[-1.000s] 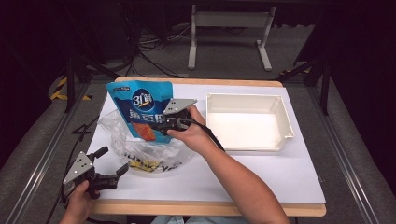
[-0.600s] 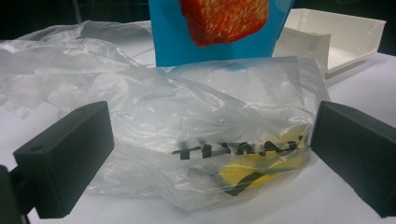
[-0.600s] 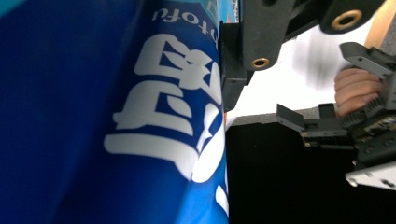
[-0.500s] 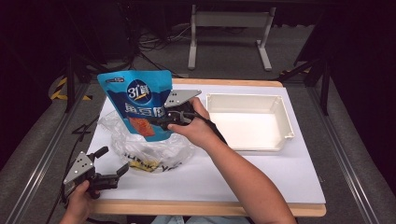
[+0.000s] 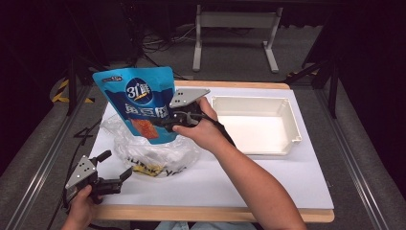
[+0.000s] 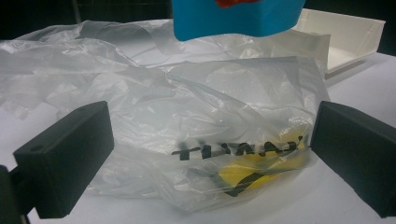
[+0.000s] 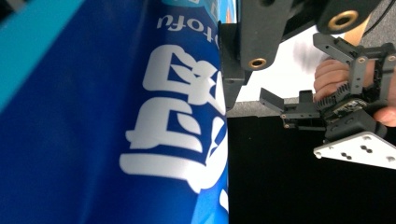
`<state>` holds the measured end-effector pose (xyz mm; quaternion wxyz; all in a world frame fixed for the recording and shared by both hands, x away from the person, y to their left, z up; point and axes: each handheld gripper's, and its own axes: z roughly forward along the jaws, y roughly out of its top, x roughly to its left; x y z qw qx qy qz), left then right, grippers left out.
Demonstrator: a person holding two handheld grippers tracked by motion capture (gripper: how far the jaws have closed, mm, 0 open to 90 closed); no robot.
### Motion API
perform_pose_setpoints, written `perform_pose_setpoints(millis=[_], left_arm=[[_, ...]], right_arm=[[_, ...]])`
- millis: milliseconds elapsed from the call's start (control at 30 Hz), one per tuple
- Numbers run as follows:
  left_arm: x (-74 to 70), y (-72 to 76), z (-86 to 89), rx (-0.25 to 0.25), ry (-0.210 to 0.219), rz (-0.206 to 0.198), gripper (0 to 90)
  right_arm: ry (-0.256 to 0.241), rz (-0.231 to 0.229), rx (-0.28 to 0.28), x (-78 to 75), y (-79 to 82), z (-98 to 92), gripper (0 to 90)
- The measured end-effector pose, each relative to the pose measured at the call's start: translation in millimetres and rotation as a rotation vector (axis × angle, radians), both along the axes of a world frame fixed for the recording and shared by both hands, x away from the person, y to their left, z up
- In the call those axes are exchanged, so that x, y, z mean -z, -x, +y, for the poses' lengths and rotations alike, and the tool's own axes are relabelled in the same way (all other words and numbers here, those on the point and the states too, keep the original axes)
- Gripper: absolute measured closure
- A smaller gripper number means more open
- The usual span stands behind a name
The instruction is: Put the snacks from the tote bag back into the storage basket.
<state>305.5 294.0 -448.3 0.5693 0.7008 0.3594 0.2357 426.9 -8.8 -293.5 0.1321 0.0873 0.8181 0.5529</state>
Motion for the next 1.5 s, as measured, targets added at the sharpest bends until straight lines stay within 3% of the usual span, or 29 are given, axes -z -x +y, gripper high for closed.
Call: perform_pose_setpoints(millis=[200,400,900,1267,1500], left_arm=[[0.1,-0.1,-0.1,0.0,0.001,0.001,0.1],[0.4,-0.4,-0.5,-0.001,-0.002,0.002,0.1],[1.5,-1.7,-0.8,-0.008,0.001,0.005,0.2],[2.1,-2.4,-1.0,-0.01,0.0,0.005,0.1],[2.1,-2.5,-1.0,-0.013,-0.006,0.01,0.1]], right_arm=[[-0.033,0.004,-0.025,-8.8,7.1,-5.9,58.1],[-0.032,-0.01,-0.037,-16.1,12.8,-18.2,58.0],[-0.056,0.007,0.002,-33.3,20.9,-72.3,58.0],[-0.056,-0.017,0.052,-49.0,25.9,-118.1,57.9],[-0.05,-0.038,0.077,-55.3,29.2,-137.7,57.8]])
